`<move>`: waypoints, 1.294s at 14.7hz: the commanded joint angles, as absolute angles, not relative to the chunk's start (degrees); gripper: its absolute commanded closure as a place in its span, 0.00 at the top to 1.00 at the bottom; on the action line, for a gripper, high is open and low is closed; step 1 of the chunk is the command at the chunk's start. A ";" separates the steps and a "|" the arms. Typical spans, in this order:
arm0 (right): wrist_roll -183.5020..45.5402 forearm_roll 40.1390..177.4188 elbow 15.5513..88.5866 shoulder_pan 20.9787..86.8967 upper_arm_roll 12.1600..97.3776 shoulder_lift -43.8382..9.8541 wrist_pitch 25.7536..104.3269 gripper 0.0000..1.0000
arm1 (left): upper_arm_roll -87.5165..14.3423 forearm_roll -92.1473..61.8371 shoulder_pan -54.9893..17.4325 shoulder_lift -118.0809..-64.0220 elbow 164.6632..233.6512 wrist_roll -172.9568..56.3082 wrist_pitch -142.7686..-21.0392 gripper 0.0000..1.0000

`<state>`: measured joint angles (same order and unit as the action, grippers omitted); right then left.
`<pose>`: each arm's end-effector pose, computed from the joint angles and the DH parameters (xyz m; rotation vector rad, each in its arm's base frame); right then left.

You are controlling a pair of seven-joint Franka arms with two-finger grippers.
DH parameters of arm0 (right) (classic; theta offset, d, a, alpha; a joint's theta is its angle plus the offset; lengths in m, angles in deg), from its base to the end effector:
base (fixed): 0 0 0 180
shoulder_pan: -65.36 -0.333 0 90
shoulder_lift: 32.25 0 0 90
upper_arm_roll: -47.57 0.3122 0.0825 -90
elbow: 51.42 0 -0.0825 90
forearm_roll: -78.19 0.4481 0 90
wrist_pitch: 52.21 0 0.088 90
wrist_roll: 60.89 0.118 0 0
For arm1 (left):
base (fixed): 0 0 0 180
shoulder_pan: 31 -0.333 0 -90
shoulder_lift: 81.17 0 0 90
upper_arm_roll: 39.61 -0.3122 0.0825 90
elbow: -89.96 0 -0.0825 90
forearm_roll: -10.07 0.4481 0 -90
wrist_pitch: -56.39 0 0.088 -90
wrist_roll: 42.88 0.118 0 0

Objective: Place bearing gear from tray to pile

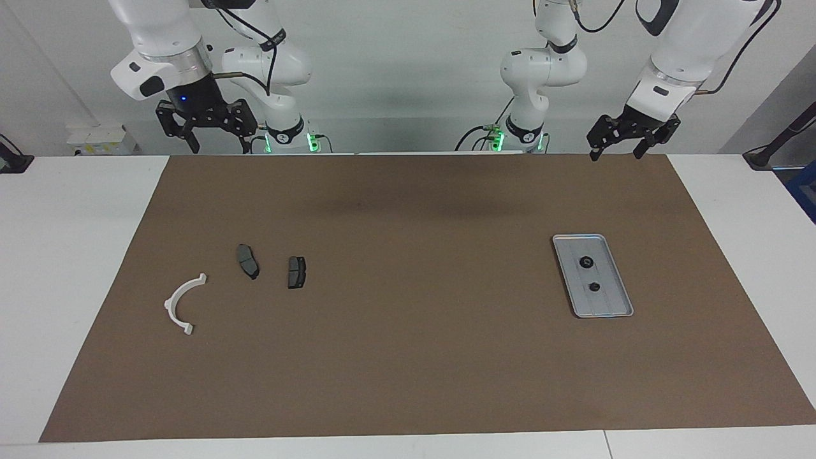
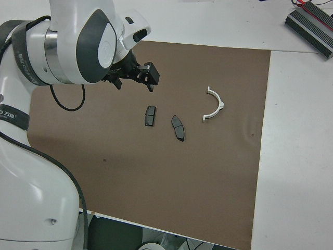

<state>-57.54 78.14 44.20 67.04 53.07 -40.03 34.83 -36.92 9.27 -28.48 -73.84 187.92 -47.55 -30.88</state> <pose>0.5692 0.0413 0.6332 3.1268 0.0112 -0.0214 0.5693 -0.0551 0.6077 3.1373 -0.0143 -0.0930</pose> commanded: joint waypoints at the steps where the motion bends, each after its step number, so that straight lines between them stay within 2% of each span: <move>1: -58.52 79.24 44.56 67.30 52.93 -40.86 34.54 1.00 | -37.33 9.01 -28.10 -73.79 188.13 -44.66 -30.79 1.00; 6: -58.61 79.24 44.47 67.30 52.93 -40.86 34.72 1.00 | -37.33 8.93 -28.97 -73.00 189.88 -43.67 -31.06 1.00; 8: -58.70 79.24 44.56 67.30 52.93 -40.86 34.72 1.00 | -37.50 8.93 -29.23 -72.64 191.90 -42.97 -37.26 1.00; 10: -58.79 79.24 44.56 67.30 52.93 -40.95 34.72 1.00 | -37.68 8.93 -31.07 -72.46 195.76 -42.27 -40.19 1.00; 12: -58.70 79.24 44.47 67.30 52.93 -40.95 34.63 1.00 | -37.77 8.93 -31.78 -72.99 202.33 -38.24 -48.32 1.00; 14: -58.96 79.16 44.47 67.30 52.93 -40.95 34.72 1.00 | -37.68 8.93 -32.05 -75.61 209.02 -37.61 -58.96 1.00; 17: -59.14 79.16 44.47 67.30 52.93 -40.95 34.89 1.00 | -37.68 8.93 -32.14 -81.24 210.72 -35.77 -66.02 1.00; 19: -59.14 79.16 44.47 67.30 52.93 -40.95 34.98 1.00 | -37.77 8.93 -32.57 -82.83 212.90 -35.32 -71.03 1.00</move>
